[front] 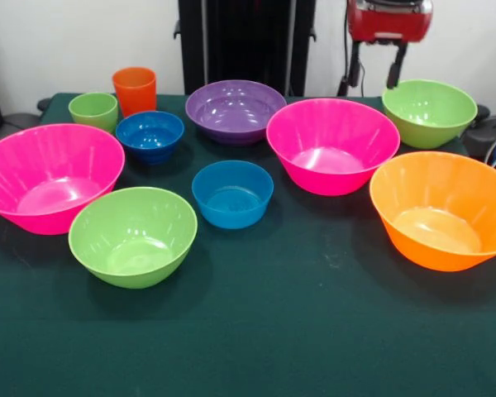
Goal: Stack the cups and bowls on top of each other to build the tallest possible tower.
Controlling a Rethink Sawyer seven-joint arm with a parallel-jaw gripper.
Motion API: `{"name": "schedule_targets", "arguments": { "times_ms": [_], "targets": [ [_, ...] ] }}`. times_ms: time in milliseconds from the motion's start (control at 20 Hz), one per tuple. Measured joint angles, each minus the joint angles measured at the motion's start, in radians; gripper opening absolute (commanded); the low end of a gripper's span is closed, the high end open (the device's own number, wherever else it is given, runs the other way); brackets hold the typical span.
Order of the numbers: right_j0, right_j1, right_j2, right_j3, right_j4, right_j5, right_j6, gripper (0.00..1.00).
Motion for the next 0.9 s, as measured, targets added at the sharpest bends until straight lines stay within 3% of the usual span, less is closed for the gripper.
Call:
{"name": "schedule_targets", "arguments": {
  "times_ms": [200,400,900],
  "targets": [
    [0.022,0.062,-0.003,-0.021,0.0,-0.074,0.072,1.0],
    [0.0,0.114,0.002,-0.03,-0.002,-0.158,0.107,1.0],
    [-0.205,0.188,0.04,-0.031,-0.134,-0.211,0.107,1.0]
  ]
}}
